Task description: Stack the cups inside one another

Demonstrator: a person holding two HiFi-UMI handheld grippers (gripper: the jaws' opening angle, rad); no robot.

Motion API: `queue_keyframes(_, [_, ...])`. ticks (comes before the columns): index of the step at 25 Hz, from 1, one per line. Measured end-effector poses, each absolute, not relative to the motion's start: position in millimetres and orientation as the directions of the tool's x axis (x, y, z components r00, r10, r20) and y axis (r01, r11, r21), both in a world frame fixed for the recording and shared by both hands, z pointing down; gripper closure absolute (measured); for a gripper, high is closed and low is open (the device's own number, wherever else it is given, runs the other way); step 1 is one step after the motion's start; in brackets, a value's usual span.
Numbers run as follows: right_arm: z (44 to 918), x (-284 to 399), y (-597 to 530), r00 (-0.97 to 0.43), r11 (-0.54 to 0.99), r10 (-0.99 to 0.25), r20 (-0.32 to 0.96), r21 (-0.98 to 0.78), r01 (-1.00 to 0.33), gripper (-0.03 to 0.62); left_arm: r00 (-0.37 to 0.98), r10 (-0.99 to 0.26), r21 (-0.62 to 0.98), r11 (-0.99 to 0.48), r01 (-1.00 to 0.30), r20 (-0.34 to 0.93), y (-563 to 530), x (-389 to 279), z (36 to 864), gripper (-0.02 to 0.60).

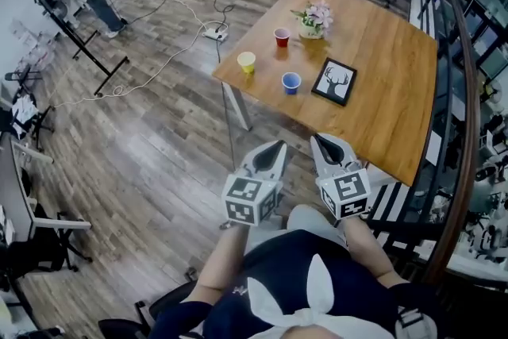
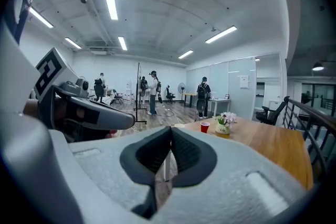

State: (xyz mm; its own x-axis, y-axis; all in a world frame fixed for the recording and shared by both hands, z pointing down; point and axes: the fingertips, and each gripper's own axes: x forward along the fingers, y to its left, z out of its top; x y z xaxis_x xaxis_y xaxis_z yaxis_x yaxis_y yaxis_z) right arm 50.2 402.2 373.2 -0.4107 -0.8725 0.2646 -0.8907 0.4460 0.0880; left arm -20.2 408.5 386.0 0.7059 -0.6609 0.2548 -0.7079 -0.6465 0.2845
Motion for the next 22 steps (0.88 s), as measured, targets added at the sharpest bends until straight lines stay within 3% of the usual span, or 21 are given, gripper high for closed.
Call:
queue_keyframes(13, [397, 50, 378, -0.313, 0.369, -0.889, 0.334, 0.117, -0.922, 0.594, 0.717, -0.638, 0.299, -0.652, -0.697, 0.281, 387, -40, 406, 0.555])
queue_keyframes(22, [406, 48, 318, -0.342, 0.413, -0.866, 0.365, 0.136, -0.901, 0.496, 0.717, -0.624, 0.305, -0.649, -0.697, 0.31, 333, -33, 413, 0.555])
